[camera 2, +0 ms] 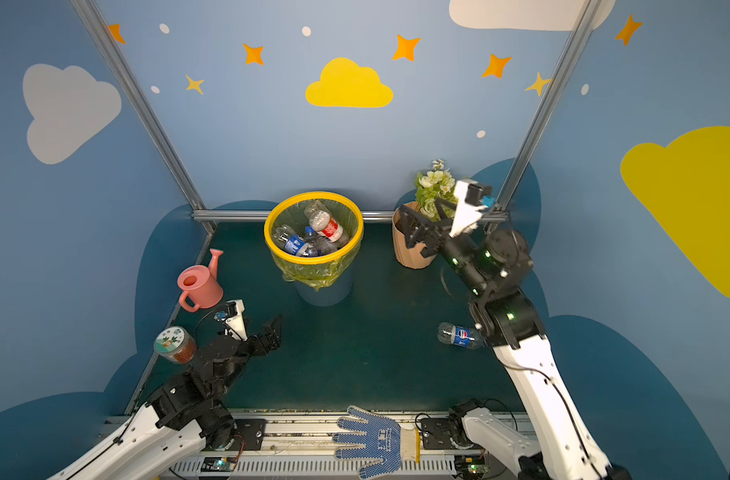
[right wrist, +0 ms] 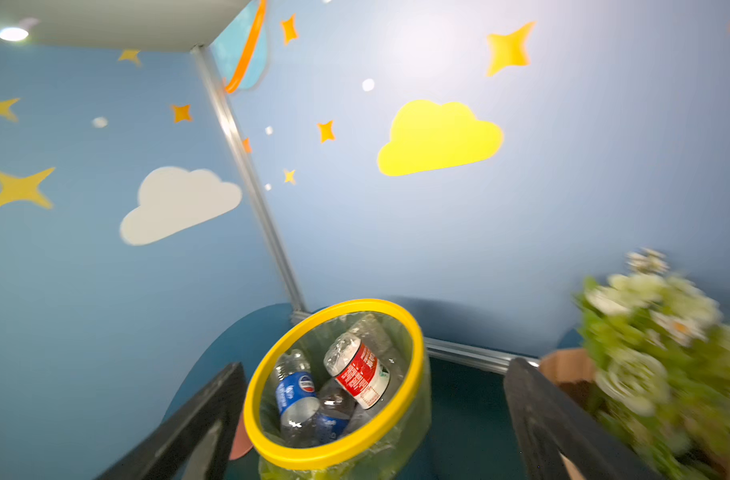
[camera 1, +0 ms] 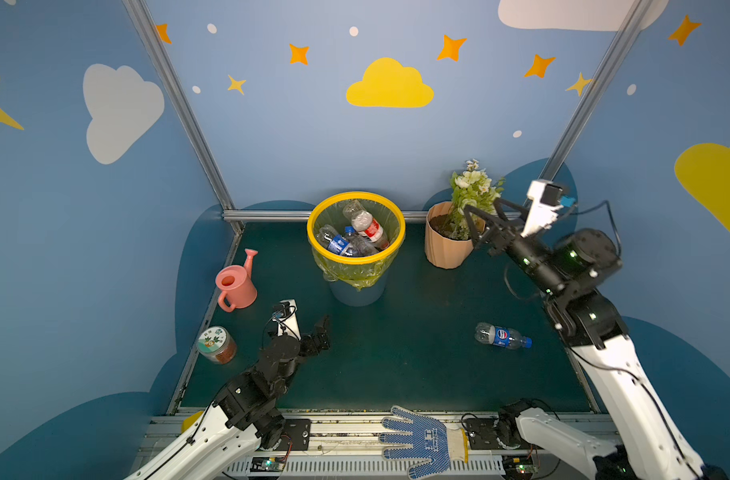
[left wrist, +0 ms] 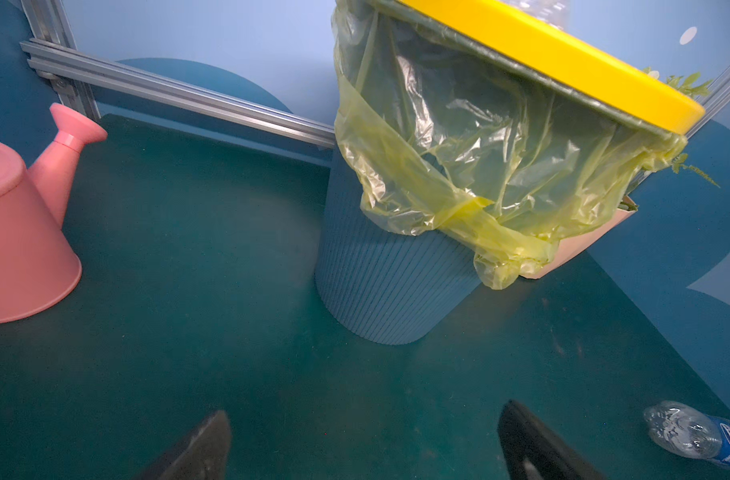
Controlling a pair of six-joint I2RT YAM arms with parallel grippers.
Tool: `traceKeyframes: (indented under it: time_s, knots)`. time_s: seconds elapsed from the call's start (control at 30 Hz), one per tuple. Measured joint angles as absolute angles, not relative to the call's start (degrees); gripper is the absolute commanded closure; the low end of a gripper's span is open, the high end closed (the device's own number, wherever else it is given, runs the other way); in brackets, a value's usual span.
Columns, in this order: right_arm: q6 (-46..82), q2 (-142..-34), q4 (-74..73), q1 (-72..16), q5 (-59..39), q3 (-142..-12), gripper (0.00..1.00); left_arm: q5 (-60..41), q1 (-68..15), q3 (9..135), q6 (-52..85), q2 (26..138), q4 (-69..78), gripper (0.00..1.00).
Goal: Throw the plastic bottles in the bin
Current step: 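Reach the right gripper to the last blue-labelled bottle and grasp it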
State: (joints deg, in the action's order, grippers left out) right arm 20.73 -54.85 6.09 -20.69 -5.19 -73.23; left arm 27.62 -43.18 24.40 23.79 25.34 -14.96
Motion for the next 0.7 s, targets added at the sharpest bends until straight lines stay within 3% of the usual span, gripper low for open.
traceKeyframes:
  time_s: [0.33,0.7]
  knots:
    - [42.1,-46.9,26.8,-9.1,9.6,-45.2,0.03,27.3,-43.1,24.3,23.6,26.0,-13.7,0.00]
    - [55.9,-43.5,32.3,5.9,6.1,-35.5,0.03,27.3,-43.1,21.3,23.6,24.6,-12.8,0.00]
